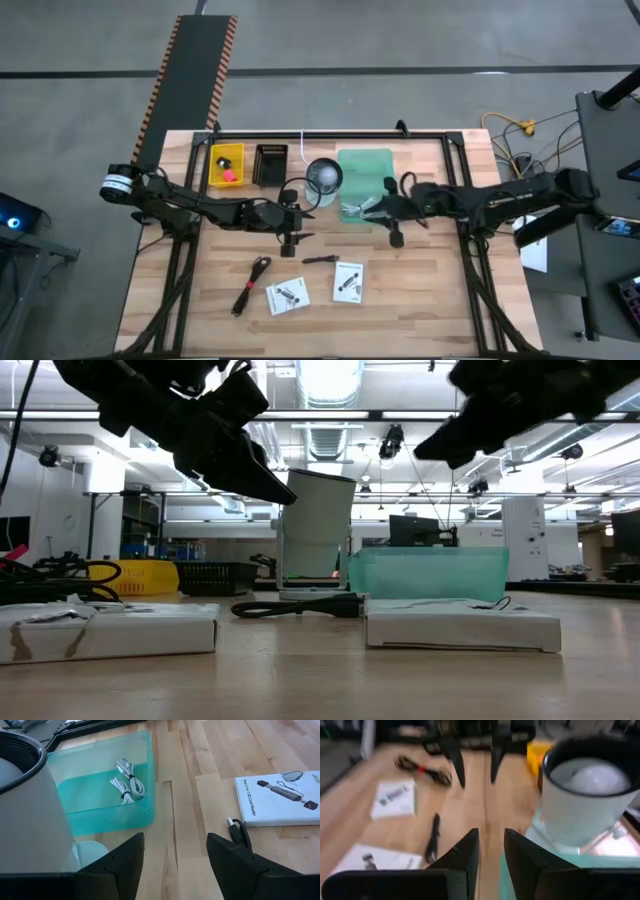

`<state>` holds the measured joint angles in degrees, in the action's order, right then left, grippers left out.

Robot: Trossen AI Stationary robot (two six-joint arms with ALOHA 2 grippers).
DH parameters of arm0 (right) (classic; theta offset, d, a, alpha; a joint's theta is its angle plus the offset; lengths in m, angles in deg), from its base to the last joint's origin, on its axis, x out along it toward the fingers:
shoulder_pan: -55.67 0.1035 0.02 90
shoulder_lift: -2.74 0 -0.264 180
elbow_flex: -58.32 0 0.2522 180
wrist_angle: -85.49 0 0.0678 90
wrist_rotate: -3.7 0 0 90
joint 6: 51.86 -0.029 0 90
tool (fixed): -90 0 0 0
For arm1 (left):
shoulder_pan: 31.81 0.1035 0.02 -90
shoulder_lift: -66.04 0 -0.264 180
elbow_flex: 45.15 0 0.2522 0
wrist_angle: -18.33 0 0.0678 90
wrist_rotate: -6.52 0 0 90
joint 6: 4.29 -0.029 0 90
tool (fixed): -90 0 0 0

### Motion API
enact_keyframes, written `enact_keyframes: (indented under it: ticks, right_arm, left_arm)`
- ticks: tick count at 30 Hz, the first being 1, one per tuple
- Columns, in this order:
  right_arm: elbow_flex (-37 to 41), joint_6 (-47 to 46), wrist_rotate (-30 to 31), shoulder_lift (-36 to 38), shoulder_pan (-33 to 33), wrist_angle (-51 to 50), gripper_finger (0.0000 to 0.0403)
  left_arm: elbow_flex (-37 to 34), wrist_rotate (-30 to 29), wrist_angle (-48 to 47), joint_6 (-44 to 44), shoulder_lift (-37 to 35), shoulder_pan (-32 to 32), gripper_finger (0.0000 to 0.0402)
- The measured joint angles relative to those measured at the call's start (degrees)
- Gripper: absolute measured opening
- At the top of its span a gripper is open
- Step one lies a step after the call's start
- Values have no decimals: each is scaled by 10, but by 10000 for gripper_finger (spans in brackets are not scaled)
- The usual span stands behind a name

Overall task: Pick and place items into bin
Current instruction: Put the right black charger into the green bin

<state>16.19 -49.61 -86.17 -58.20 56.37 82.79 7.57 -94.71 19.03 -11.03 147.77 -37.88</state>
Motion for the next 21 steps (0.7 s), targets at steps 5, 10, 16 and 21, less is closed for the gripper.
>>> enact_keyframes:
  ticks: [5,10,16,21]
  right_arm:
    - [80,18,0,73,18,83,69]
    - [165,69,0,130,27,189,63]
    - [230,112,1,172,27,272,63]
    - [250,127,14,202,27,297,59]
  left_arm:
    - [0,0,0,0,0,0,199]
    - [0,0,0,0,0,0,199]
    - [0,0,0,0,0,0,199]
    - [-1,0,0,4,0,0,199]
